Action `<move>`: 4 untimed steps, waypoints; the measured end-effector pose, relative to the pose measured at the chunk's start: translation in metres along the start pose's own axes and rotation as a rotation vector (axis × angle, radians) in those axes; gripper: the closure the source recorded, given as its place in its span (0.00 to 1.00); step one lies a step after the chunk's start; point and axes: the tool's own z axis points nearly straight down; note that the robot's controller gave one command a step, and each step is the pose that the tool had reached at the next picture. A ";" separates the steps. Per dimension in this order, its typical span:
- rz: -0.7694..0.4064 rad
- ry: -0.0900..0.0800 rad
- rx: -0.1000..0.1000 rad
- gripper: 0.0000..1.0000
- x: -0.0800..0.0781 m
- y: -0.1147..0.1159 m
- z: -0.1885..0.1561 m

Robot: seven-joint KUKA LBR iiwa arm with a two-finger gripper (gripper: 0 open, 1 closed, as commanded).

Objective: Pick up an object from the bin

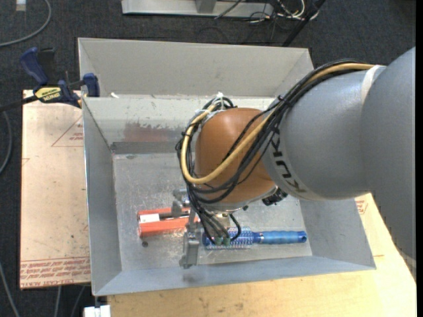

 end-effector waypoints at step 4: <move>-0.103 -0.013 -0.005 0.00 -0.021 -0.109 0.087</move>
Offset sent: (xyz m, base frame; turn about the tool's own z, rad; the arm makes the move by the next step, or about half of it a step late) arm 0.0079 -0.0952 -0.0900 0.0139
